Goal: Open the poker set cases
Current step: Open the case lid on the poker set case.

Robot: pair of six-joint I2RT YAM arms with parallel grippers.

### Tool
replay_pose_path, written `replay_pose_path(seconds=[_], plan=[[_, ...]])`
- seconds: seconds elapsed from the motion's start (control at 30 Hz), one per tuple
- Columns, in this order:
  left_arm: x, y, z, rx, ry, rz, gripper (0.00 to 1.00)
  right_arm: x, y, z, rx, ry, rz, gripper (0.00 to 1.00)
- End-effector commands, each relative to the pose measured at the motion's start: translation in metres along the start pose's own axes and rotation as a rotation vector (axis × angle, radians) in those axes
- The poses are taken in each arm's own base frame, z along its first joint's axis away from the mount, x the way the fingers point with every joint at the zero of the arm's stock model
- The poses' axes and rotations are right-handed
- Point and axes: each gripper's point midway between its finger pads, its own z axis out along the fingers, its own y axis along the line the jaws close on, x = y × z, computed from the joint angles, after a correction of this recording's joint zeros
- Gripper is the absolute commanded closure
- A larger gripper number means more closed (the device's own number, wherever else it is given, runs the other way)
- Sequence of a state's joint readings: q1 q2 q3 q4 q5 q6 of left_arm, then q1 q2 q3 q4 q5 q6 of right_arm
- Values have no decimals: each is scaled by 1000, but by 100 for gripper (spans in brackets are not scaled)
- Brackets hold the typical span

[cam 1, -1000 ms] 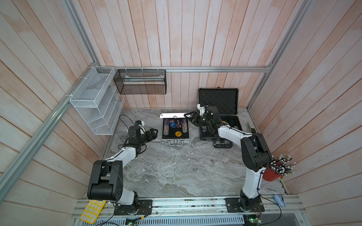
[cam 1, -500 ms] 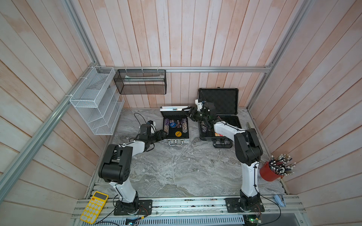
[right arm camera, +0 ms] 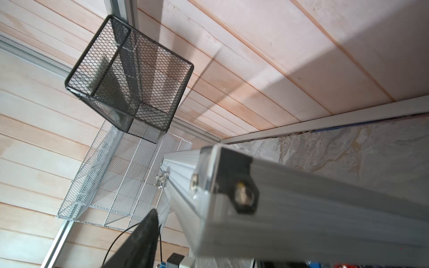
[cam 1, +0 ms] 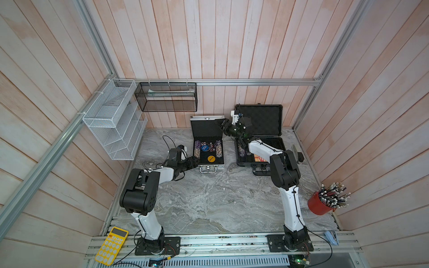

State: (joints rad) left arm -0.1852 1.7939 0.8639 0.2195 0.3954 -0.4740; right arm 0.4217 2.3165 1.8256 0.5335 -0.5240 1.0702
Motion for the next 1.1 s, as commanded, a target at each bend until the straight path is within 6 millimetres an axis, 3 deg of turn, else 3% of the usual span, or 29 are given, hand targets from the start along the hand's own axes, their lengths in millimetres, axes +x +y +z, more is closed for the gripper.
replay_pose_path(seconds=[0.0, 0.3, 0.53, 0.77, 1.07], plan=[[4, 0, 5, 19, 15, 5, 21, -36, -8, 2, -14, -104, 3, 36], [9, 3, 10, 24, 31, 10, 21, -57, -26, 14, -11, -219, 59, 35], [12, 7, 13, 15, 42, 13, 21, -55, -37, 20, -17, -231, 102, 35], [11, 6, 12, 16, 43, 16, 21, -40, -21, 8, -34, -185, 83, 35], [6, 4, 10, 22, 26, 21, 22, -28, 2, -27, 88, -102, -73, 34]])
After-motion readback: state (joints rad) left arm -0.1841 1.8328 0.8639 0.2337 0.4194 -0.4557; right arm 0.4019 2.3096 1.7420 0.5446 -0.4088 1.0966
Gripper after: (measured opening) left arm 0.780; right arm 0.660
